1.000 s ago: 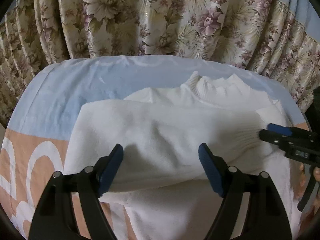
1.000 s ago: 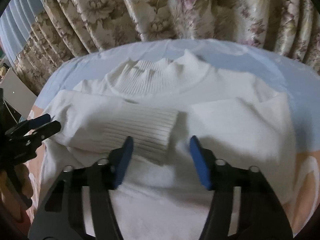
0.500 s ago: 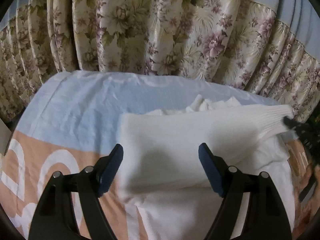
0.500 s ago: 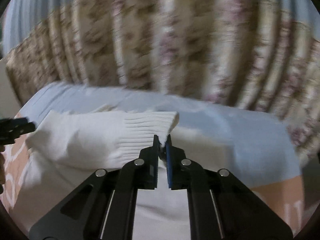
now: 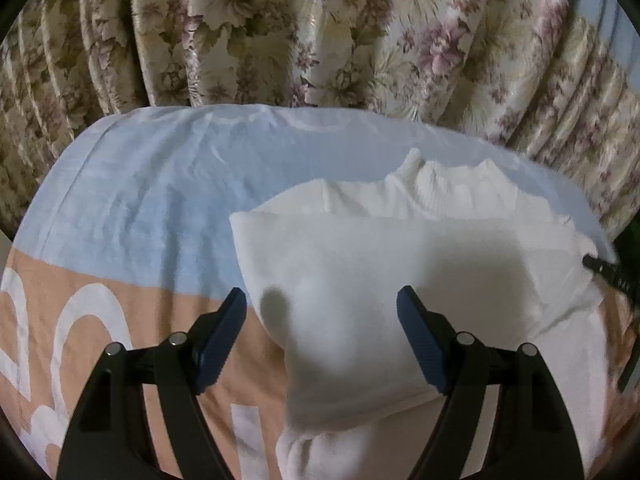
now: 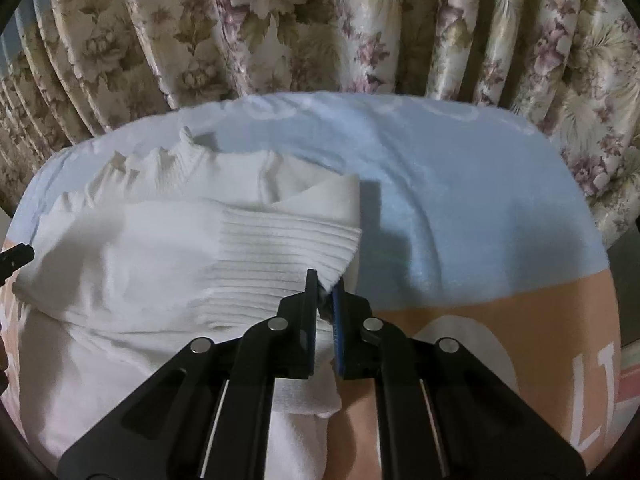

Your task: Fold small clothes

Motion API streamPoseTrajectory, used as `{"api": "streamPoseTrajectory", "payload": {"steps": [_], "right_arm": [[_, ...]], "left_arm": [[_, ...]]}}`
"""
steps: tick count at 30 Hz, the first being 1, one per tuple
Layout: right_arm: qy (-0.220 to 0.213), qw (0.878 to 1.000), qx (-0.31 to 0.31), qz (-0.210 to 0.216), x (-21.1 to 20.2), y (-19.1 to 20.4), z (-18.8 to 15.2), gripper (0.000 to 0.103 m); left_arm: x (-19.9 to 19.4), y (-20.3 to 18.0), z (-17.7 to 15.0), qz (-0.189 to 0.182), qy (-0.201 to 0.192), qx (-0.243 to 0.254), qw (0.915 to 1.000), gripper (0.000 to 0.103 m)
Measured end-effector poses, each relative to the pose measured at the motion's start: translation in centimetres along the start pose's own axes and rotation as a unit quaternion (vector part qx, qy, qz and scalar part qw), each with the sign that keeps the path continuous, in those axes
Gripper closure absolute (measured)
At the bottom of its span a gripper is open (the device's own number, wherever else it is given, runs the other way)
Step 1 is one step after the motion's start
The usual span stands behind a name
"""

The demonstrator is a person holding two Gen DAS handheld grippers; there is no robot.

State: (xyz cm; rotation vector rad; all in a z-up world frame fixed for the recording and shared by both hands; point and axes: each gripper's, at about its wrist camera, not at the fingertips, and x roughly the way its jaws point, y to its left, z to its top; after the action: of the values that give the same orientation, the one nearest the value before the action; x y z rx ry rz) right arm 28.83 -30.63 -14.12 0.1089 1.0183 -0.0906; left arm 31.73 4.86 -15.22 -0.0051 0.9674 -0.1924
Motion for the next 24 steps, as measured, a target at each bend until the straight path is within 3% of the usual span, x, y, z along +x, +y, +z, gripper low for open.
{"api": "streamPoseTrajectory", "payload": {"steps": [3,6,13,19,24], "right_arm": [[0.001,0.999,0.025,0.019,0.2,-1.0,-0.1,0.089],[-0.020,0.999,0.028,0.021,-1.0,-1.4,-0.2,0.068],[-0.044,0.999,0.004,0.027,-3.7,0.3,-1.2,0.067],[-0.026,0.998,-0.060,0.017,-1.8,3.7,-2.2,0.067],[-0.020,0.996,-0.090,0.000,-0.9,3.2,-3.7,0.068]], "left_arm": [[1.0,-0.2,-0.3,0.030,0.012,0.014,0.9994,0.026],[1.2,0.1,-0.6,0.035,0.014,0.018,0.9991,0.027],[1.1,-0.2,-0.7,0.055,0.009,0.039,0.9976,0.027],[1.3,-0.7,-1.2,0.074,0.001,0.064,0.9952,0.027],[1.3,-0.5,-1.3,0.070,0.000,0.069,0.9951,0.027]]}}
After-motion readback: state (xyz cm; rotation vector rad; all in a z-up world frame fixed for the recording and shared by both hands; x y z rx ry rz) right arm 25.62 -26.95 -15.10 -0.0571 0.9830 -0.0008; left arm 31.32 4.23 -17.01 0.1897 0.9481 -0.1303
